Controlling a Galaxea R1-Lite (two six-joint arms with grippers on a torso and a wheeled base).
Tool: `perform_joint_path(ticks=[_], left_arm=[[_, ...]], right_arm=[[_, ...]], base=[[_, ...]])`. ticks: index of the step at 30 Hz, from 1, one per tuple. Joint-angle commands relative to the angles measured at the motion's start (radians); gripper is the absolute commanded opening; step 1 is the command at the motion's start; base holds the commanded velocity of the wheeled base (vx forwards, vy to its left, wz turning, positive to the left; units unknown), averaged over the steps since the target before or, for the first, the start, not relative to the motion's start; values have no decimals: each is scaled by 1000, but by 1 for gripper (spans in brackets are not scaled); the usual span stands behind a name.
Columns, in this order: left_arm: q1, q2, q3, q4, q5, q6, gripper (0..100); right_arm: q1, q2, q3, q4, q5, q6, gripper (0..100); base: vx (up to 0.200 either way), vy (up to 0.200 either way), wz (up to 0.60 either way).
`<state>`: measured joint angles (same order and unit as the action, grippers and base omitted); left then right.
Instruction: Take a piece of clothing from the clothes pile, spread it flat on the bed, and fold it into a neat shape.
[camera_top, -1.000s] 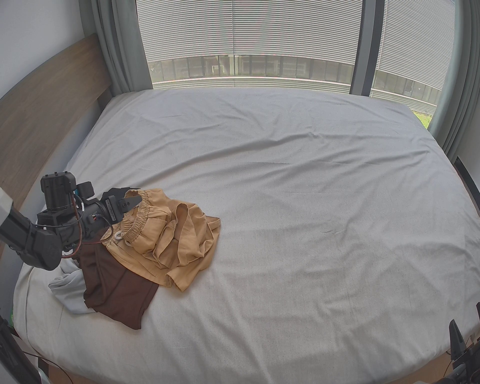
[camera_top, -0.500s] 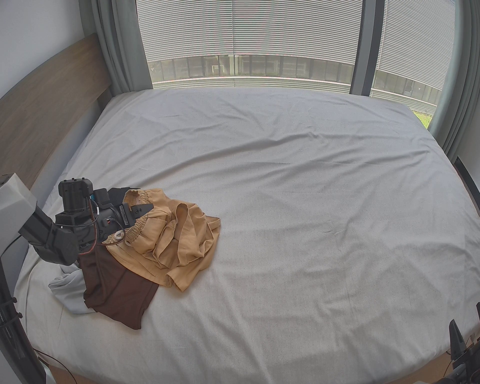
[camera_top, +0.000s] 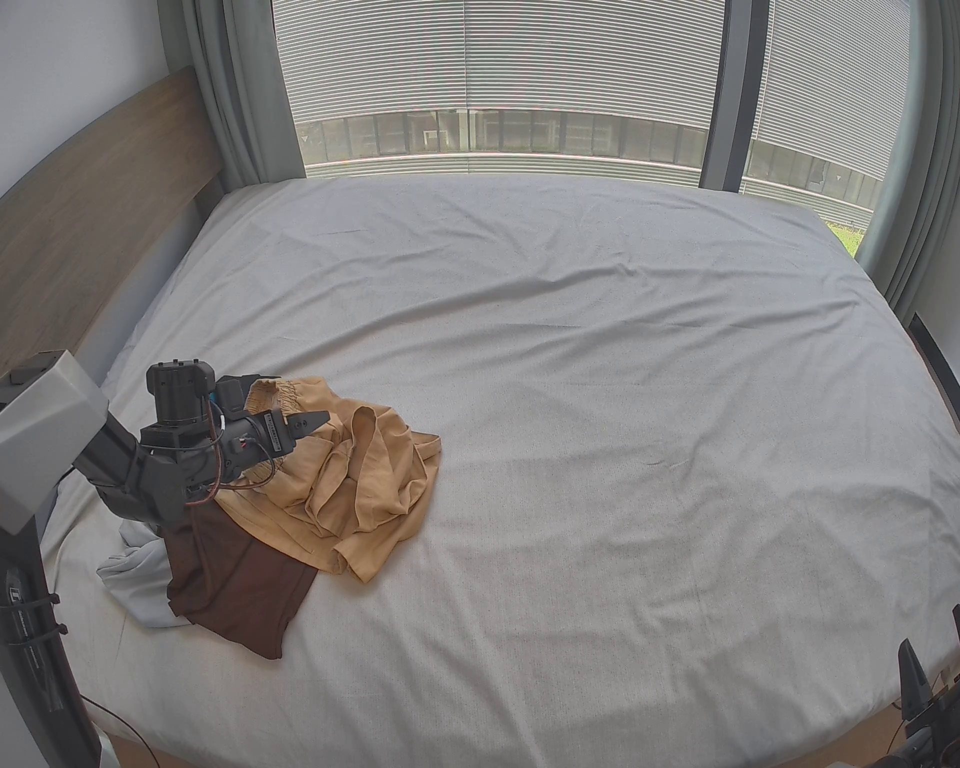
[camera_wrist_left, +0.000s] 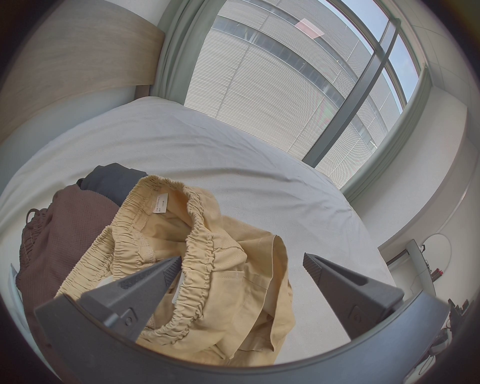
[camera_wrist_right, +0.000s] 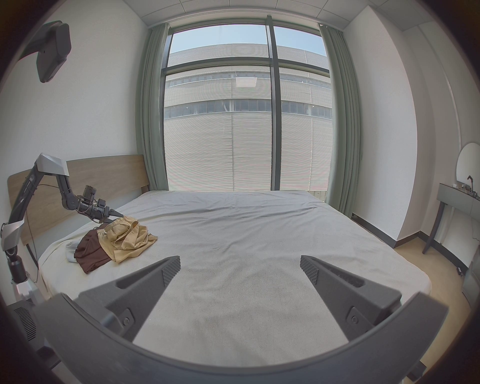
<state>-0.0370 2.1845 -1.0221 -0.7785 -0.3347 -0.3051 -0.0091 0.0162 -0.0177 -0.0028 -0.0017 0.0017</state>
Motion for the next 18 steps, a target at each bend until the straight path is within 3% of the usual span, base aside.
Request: perform_joint_path(ticks=[1,12,13,18], left_arm=[[-11,35,-24,-2,0,0,100],[-14,89,-76,2,3,1,100],[-14,93,-79,2,3,0,0],[-11,101,-85,2,5,0,0]], right_arm=[[0,-13,18,0,0,1,100],[0,-13,18,0,-1,1,100],[0,-13,18,0,-1,1,100],[0,-13,18,0,-1,1,100]], base=[[0,0,0],[0,0,0],[0,0,0],[0,0,0]])
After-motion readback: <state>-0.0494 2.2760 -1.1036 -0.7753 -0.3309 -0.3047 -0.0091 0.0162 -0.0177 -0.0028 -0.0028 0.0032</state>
